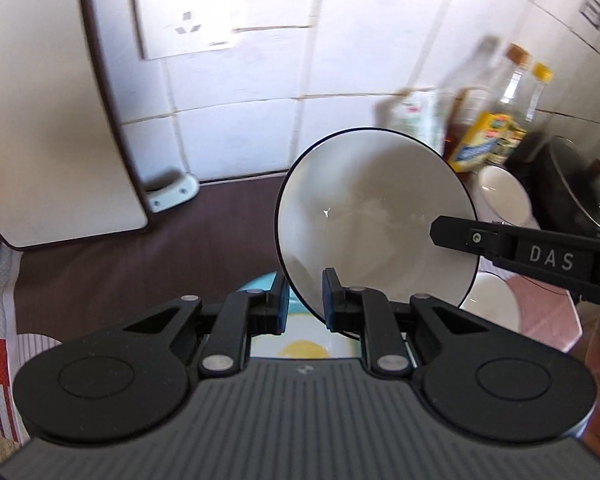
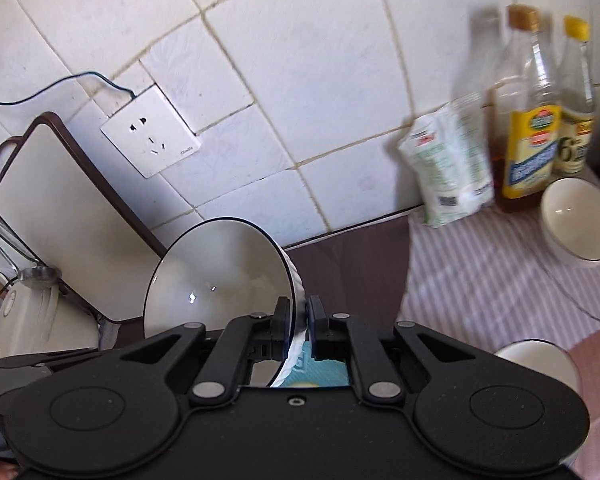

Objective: Organize plates and bowls
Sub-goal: 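Lower the held bowl into the other bowl and open both grippers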

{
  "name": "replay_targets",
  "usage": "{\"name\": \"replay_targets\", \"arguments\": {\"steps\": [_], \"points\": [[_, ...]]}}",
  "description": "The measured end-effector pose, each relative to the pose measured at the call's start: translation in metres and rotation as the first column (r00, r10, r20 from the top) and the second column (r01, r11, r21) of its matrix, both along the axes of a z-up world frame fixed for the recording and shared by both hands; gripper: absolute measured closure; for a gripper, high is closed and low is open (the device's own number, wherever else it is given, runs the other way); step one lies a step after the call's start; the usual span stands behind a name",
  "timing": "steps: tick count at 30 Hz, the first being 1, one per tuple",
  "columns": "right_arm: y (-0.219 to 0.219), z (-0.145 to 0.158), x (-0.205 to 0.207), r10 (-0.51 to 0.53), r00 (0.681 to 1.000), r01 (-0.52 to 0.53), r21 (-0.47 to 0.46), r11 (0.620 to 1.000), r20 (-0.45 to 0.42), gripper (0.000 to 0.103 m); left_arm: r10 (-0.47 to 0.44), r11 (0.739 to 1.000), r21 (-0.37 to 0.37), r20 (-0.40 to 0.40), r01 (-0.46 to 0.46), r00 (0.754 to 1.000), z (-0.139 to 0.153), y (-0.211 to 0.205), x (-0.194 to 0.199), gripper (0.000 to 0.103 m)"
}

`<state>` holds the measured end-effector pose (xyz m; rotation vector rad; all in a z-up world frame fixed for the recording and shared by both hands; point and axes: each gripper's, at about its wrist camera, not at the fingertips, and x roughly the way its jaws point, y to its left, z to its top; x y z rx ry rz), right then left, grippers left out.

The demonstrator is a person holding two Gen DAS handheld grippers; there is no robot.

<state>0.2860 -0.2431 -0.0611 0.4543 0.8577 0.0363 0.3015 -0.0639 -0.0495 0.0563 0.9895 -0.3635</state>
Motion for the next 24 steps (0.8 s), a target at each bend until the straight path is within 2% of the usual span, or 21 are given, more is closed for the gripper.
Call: {"name": "replay_targets", "arguments": {"steps": [4,11,18,24], "points": [[-0.023,0.007,-0.029,-0.026,1.0,0.026,-0.015,1.0,-0.01,0.091,-0.041,0.999,0.007,-0.012,0.041,0.999,0.008,-0.025,-0.024,0.088],[-0.071,-0.005,-0.078,-0.091,0.996,0.091,-0.002,0.996,-0.01,0.09,-0.119,0.993,0.013,-0.04,0.12,0.992,-0.006,-0.077,-0.05,0.088],[-0.114,-0.031,-0.104,-0.166,0.985,0.168,0.03,0.985,-0.053,0.09,-0.181,0.982,0.03,-0.091,0.184,0.979,-0.033,-0.122,-0.06,0.088],[-0.136,-0.064,-0.108,-0.209,0.972,0.215,0.055,0.975,-0.108,0.091,-0.197,0.977,0.055,-0.143,0.206,0.97,-0.065,-0.146,-0.054,0.088]]}}
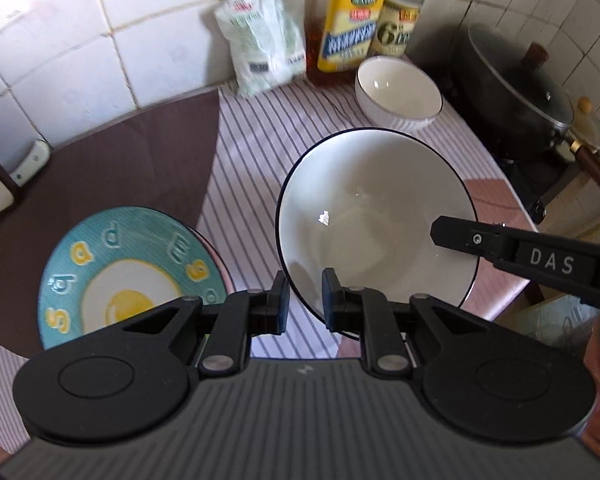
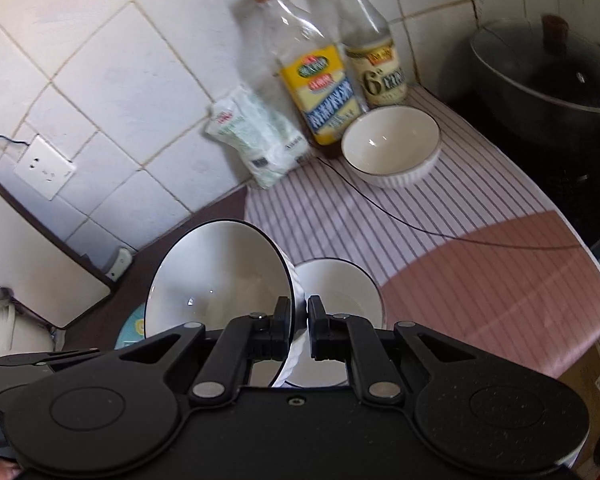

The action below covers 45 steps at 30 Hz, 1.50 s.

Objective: Organize plates and bowls
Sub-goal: 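Lower the held bowl into the other bowl and open both grippers, then move both grippers to the white bowl by the bottles and close on its rim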

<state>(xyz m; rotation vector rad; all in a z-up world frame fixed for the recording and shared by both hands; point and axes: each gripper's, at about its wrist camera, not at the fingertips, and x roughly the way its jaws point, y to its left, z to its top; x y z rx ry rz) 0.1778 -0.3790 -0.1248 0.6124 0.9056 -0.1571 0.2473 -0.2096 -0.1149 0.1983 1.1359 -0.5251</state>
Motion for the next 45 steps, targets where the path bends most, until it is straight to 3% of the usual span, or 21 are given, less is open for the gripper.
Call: {"name": "replay_targets", "arguments": {"steps": [11,20,24,28,31,33,35,45], "points": [[-0.013,-0.031,0.006,-0.002,0.997,0.0,-0.026,1.0,-0.082,0.091,-0.04,0.998,0.038,-0.086,0.044,0.996,-0.038,-0.023,0.009,0.088],[-0.012,-0.036,0.015,0.031,0.994,-0.042,-0.102,0.994,-0.1,0.091,-0.044,0.997,0.051,-0.115,0.05,0.992,-0.048,-0.031,0.017,0.086],[-0.006,-0.037,0.022,0.055,0.992,-0.076,-0.195,0.978,-0.109,0.091,-0.045,0.998,0.038,-0.119,0.05,0.992,-0.048,-0.033,0.023,0.083],[-0.008,-0.037,0.025,0.087,0.993,-0.101,-0.204,0.974,-0.079,0.091,-0.05,0.998,0.023,-0.135,0.053,0.99,-0.047,-0.034,0.026,0.081],[-0.009,-0.032,0.024,0.082,0.995,-0.091,-0.192,0.977,-0.054,0.088,-0.07,0.997,0.02,-0.142,0.073,0.987,-0.04,-0.033,0.022,0.078],[-0.01,-0.021,0.02,0.093,0.996,-0.094,-0.19,0.977,-0.012,0.088,-0.097,0.995,0.023,-0.134,0.101,0.986,-0.032,-0.032,0.017,0.067],[-0.012,-0.01,0.016,0.1,0.995,-0.096,-0.184,0.978,0.011,0.087,-0.126,0.991,0.034,-0.122,0.131,0.985,-0.023,-0.031,0.011,0.063],[-0.015,0.048,-0.019,0.195,0.977,-0.167,-0.272,0.948,0.082,0.076,-0.196,0.978,0.063,-0.023,0.197,0.98,0.033,-0.021,-0.015,0.055]]}}
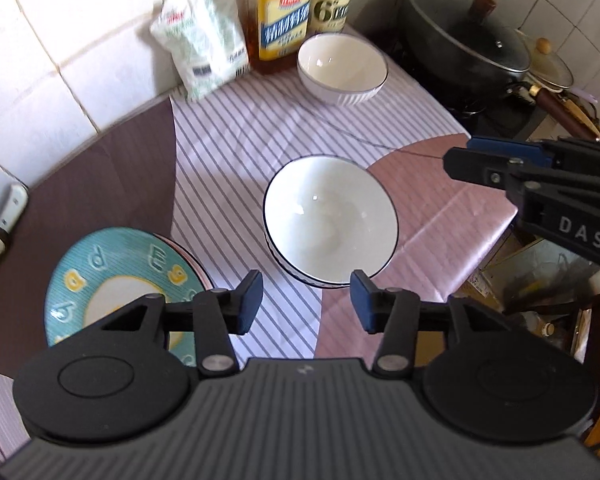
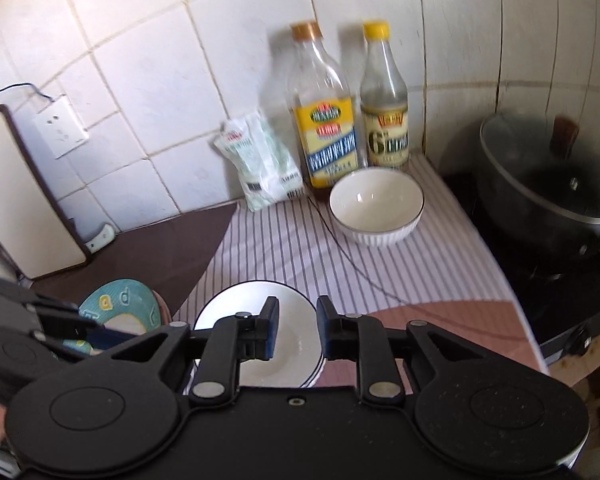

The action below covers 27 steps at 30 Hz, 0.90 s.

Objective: Organize plates and bowls
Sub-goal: 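Move both grippers to the white bowl by the bottles and close on its rim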

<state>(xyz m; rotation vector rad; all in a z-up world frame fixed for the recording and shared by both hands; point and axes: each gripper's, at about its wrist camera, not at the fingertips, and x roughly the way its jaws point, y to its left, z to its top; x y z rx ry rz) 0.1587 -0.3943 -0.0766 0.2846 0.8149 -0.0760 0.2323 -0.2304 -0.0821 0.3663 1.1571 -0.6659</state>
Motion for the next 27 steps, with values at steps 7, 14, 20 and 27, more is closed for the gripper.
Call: {"name": "replay_targets", "arguments": {"steps": [7,14,20,27], "points": [[-0.012,0.025,-0.021,0.061,0.997,-0.059,-0.046,0.997,0.046,0.064,-0.062,0.998,0.025,0.069,0.06,0.996,0.028,-0.013,-0.009,0.049],[-0.04,0.039,-0.017,0.113,0.991,-0.111,-0.038,0.993,0.065,0.048,-0.072,0.997,0.002,0.104,0.072,0.992,0.045,-0.042,0.006,0.042],[-0.065,0.029,0.004,0.083,0.994,-0.082,-0.021,0.996,0.069,0.04,-0.014,0.999,-0.045,0.084,0.018,0.996,0.031,-0.058,0.032,0.038],[-0.099,-0.018,0.051,-0.004,1.0,0.002,0.139,0.99,0.011,0.04,0.13,0.985,-0.121,0.086,-0.119,0.988,-0.003,-0.083,0.075,0.038]]}}
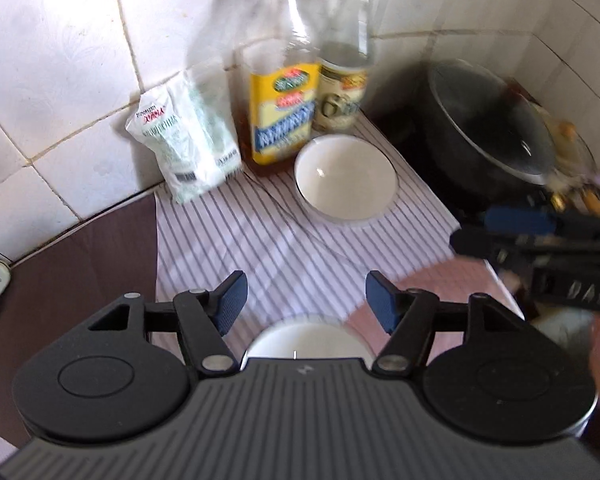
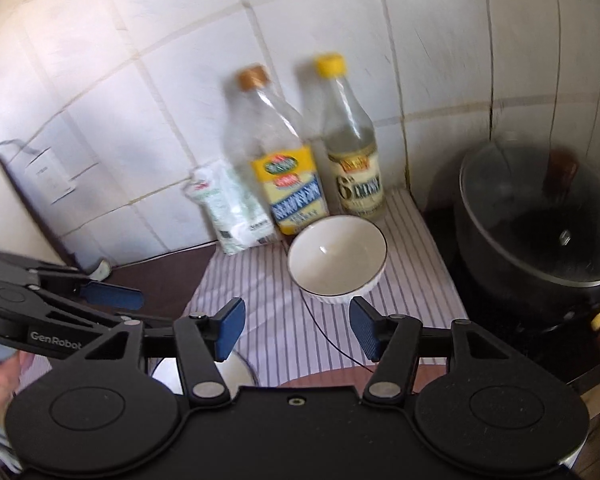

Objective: Organize plates and bowls
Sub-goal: 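Move both grippers to the white bowl by the bottles and close on its rim, then lift the bowl and carry it over the nested bowls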

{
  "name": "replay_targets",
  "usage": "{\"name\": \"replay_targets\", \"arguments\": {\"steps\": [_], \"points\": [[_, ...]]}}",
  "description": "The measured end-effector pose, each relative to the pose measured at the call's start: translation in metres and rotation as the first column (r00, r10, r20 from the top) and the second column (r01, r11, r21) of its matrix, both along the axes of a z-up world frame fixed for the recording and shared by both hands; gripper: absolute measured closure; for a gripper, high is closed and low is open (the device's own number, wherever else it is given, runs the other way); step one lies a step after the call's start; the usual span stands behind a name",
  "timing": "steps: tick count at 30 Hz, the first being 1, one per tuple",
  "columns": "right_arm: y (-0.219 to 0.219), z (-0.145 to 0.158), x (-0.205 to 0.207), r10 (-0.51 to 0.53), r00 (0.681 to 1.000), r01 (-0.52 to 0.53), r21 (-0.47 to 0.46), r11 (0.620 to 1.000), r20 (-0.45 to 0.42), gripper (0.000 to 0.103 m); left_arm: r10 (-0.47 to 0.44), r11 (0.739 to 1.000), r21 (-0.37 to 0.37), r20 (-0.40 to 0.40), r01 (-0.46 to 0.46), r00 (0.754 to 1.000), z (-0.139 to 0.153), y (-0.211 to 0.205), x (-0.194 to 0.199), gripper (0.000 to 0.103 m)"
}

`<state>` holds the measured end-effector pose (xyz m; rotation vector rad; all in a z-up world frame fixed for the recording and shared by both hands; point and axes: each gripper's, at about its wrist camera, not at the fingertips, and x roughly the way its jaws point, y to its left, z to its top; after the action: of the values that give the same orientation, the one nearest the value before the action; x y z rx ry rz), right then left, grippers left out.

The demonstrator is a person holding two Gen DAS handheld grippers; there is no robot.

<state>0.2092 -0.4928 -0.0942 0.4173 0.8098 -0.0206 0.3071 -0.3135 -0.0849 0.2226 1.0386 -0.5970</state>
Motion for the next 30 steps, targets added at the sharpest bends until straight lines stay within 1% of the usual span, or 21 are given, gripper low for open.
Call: {"name": "replay_targets", "arguments": {"steps": [2,5,10,13,16,17,18,19,20,22,23,24,26,27,30], "points": [[-0.01,-0.019,0.012,-0.038,0.999,0.038,0.024,0.999,-0.016,0.04,0.038,0.998,-0.045,-0.003,-0.038,0.999,-0.009,-0.008,0.012,0.038],[-0.02,-0.043,0.027,-0.094,0.995,0.096,0.047,0.994,-0.038,0.04,0.085,0.994,-0.074,-0.019,-0.086,0.996,-0.027,-0.022,0.031,0.038],[-0.019,-0.074,0.047,-0.135,0.99,0.136,0.02,0.99,-0.045,0.04,0.188,0.973,-0.128,-0.047,-0.193,0.981,-0.066,-0.031,0.051,0.04],[-0.017,-0.093,0.055,-0.174,0.984,0.174,0.026,0.984,-0.027,0.04,0.217,0.965,-0.144,-0.034,-0.22,0.976,-0.082,-0.037,0.061,0.04],[-0.02,-0.109,0.065,-0.224,0.974,0.225,0.033,0.974,-0.016,0.04,0.23,0.962,-0.137,-0.067,-0.237,0.971,-0.099,-0.043,0.07,0.043],[-0.022,-0.115,0.069,-0.236,0.971,0.237,0.034,0.971,-0.024,0.041,0.236,0.961,-0.13,-0.083,-0.245,0.968,-0.103,-0.044,0.072,0.049],[-0.023,-0.12,0.073,-0.247,0.968,0.248,0.03,0.968,-0.036,0.046,0.238,0.961,-0.12,-0.106,-0.25,0.965,-0.107,-0.045,0.076,0.06],[-0.023,-0.126,0.076,-0.257,0.965,0.259,0.028,0.966,-0.041,0.052,0.235,0.962,-0.108,-0.127,-0.249,0.964,-0.111,-0.047,0.079,0.063],[-0.024,-0.13,0.077,-0.266,0.963,0.267,0.038,0.963,-0.038,0.054,0.229,0.964,-0.107,-0.138,-0.245,0.964,-0.114,-0.048,0.081,0.064],[-0.029,-0.139,0.078,-0.287,0.957,0.289,0.099,0.952,-0.038,0.063,0.217,0.965,-0.114,-0.155,-0.236,0.964,-0.118,-0.049,0.085,0.068],[-0.032,-0.142,0.079,-0.295,0.954,0.298,0.135,0.945,-0.041,0.065,0.215,0.964,-0.119,-0.169,-0.237,0.962,-0.119,-0.049,0.087,0.071],[-0.033,-0.143,0.08,-0.298,0.954,0.301,0.159,0.94,-0.04,0.069,0.211,0.963,-0.128,-0.186,-0.237,0.96,-0.121,-0.048,0.089,0.077],[-0.032,-0.144,0.082,-0.3,0.953,0.303,0.147,0.942,-0.043,0.072,0.198,0.962,-0.143,-0.225,-0.233,0.954,-0.122,-0.049,0.092,0.088],[-0.03,-0.143,0.084,-0.294,0.955,0.297,0.127,0.946,-0.044,0.075,0.202,0.963,-0.13,-0.226,-0.235,0.953,-0.122,-0.05,0.091,0.089],[-0.023,-0.136,0.09,-0.282,0.957,0.286,0.057,0.956,-0.075,0.082,0.176,0.979,-0.066,-0.187,-0.191,0.966,-0.119,-0.059,0.082,0.089]]}}
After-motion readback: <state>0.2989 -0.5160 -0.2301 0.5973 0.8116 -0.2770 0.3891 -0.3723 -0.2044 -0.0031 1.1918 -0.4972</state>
